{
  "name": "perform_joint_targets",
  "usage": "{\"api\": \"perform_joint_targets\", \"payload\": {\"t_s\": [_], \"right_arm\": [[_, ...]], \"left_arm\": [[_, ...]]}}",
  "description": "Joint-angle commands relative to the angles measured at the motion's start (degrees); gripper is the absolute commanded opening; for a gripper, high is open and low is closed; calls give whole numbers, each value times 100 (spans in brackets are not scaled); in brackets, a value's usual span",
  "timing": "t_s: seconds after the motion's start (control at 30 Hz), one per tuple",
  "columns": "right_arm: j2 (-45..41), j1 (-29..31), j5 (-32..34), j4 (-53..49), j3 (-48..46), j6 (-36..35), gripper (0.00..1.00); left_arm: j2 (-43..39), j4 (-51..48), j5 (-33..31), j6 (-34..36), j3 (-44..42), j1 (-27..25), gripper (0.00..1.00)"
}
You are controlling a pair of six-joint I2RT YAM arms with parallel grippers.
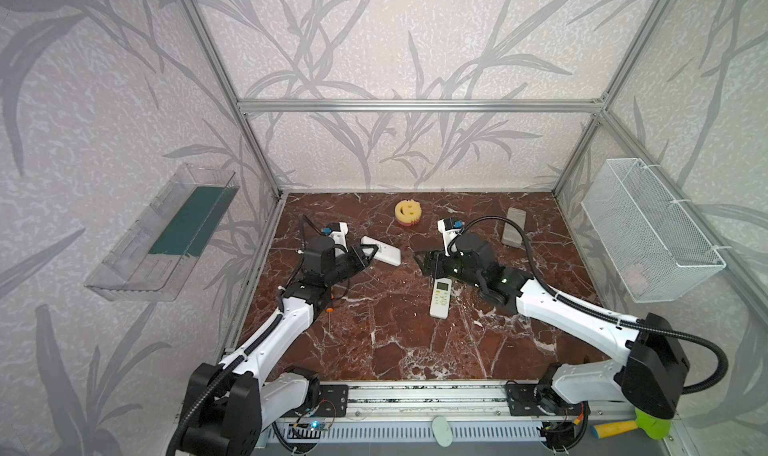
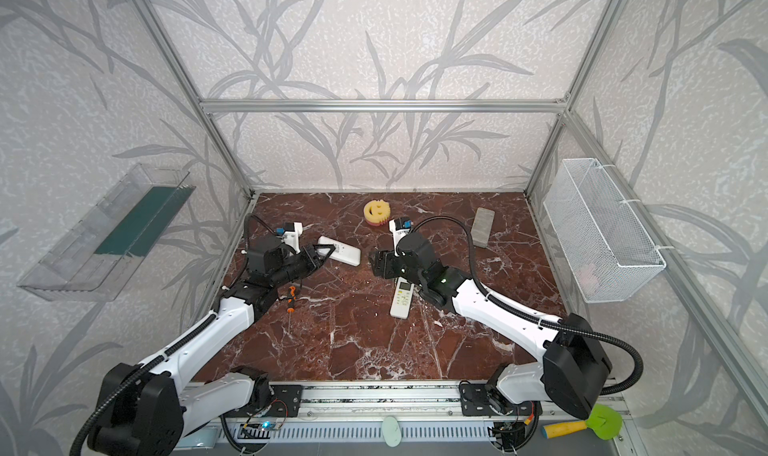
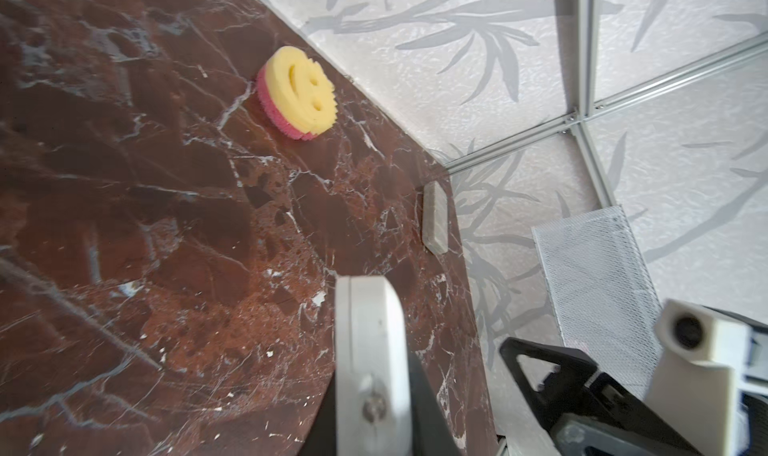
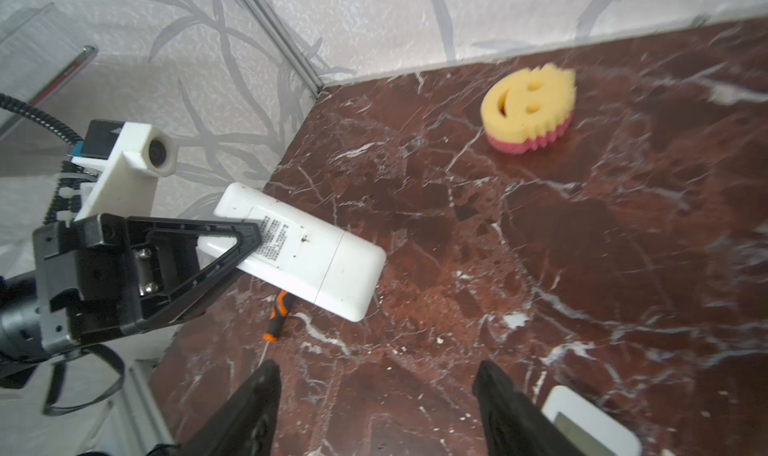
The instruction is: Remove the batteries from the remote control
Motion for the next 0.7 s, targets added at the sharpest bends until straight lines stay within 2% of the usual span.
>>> {"api": "perform_joint_targets", "payload": {"t_s": [0.0,0.23,0.4,0.67], "right_arm": [[276,-108,-1042,617,131,916,74],[777,-479,-1641,2038,-225,2012,70],[871,-503,-1681,2178,-230,2079,65],[964,-500,-1831,2245,-288,2172,52]], "left_arm": [[-25,1221,658,-184,-24,35,0],[138,1146,1327,-385,245,36,0],[261,1266,1632,-515,297,36,0],[292,1357,1542,-590,269,44,0]]}}
